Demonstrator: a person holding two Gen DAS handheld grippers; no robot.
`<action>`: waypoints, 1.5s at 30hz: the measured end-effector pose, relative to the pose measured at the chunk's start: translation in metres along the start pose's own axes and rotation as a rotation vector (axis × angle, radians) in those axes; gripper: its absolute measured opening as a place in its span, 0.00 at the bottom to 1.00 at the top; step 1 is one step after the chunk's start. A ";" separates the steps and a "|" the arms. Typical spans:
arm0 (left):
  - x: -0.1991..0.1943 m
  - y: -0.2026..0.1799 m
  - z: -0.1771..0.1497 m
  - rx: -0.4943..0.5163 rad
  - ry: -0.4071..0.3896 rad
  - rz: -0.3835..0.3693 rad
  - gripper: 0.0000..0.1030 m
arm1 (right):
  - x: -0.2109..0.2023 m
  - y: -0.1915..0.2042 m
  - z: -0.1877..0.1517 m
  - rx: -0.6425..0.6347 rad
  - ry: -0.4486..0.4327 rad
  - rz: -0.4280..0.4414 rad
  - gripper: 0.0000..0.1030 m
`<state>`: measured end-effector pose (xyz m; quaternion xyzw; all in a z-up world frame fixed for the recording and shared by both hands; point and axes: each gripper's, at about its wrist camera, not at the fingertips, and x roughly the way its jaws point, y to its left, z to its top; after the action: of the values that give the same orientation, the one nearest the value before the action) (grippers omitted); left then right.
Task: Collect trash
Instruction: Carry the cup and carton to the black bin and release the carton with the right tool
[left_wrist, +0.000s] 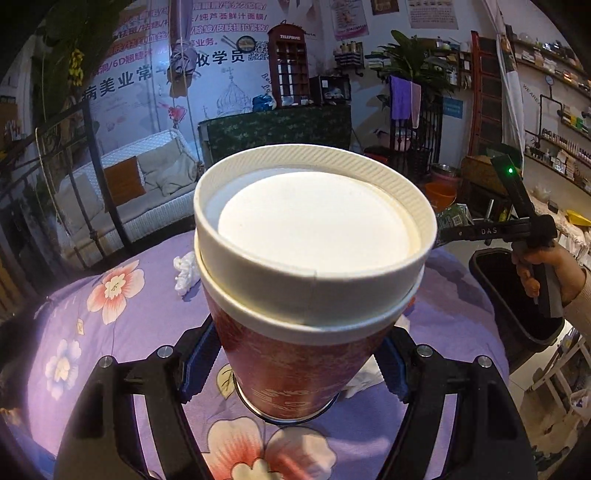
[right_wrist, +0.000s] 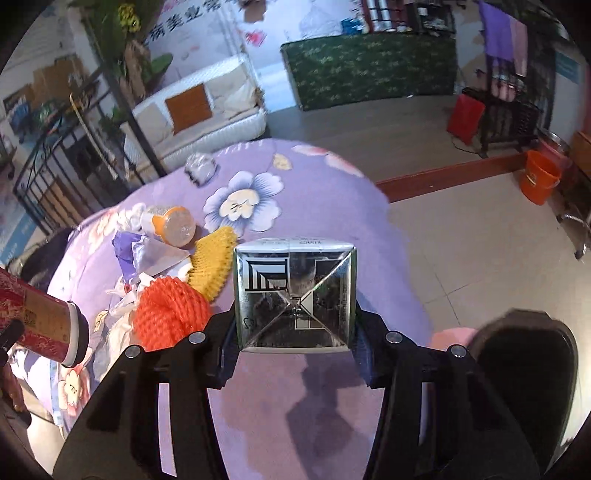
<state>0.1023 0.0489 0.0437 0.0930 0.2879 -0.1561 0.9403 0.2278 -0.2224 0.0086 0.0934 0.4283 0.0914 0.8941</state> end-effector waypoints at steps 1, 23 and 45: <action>-0.002 -0.007 0.002 0.006 -0.014 -0.016 0.71 | -0.009 -0.008 -0.004 0.013 -0.009 -0.005 0.49; 0.069 -0.208 0.050 0.091 -0.058 -0.443 0.71 | -0.007 -0.206 -0.142 0.218 0.462 -0.260 0.50; 0.103 -0.299 0.026 0.168 0.075 -0.551 0.71 | -0.123 -0.241 -0.141 0.356 0.144 -0.516 0.65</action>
<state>0.0928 -0.2619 -0.0186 0.0943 0.3228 -0.4254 0.8402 0.0617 -0.4731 -0.0450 0.1301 0.5092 -0.2086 0.8248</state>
